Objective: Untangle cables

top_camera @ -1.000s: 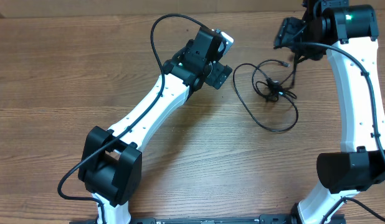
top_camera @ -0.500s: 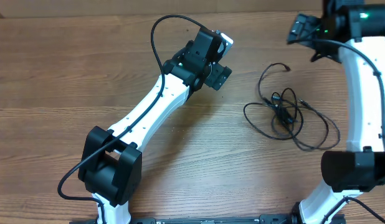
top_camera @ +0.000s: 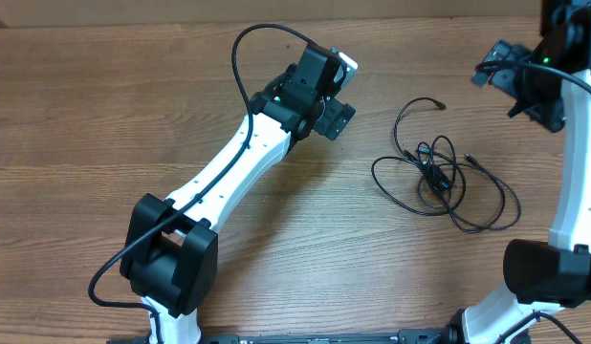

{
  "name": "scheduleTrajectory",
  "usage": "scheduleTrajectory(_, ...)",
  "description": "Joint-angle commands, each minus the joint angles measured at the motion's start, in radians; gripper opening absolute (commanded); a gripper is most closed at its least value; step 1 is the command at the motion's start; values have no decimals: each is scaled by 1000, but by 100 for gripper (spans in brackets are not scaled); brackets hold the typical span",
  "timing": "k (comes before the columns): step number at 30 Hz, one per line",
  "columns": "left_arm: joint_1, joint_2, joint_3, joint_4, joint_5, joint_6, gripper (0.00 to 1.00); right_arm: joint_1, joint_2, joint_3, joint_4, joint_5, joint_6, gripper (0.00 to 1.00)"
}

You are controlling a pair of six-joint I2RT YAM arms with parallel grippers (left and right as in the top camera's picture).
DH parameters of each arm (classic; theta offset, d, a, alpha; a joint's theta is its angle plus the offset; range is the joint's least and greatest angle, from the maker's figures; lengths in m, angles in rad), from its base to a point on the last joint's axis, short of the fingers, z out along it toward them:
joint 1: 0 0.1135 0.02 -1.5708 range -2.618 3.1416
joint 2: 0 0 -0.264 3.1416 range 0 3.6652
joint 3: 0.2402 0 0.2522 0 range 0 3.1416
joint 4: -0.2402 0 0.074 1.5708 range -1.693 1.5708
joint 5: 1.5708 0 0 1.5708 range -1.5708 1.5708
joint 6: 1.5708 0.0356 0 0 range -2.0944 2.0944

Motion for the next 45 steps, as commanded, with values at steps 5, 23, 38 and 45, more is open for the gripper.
scheduleTrajectory(5,2,0,19,1,60,-24,99,5,-10,-280,81,0,-5,100)
scheduleTrajectory(23,19,3,18,-9,61,-21,100,103,-715,-1035,360,-14,53,100)
scheduleTrajectory(38,19,5,18,-28,90,-24,100,78,-644,-1239,478,-37,353,100)
scheduleTrajectory(45,19,5,18,-34,90,-24,100,78,-471,-1239,549,-119,447,100)
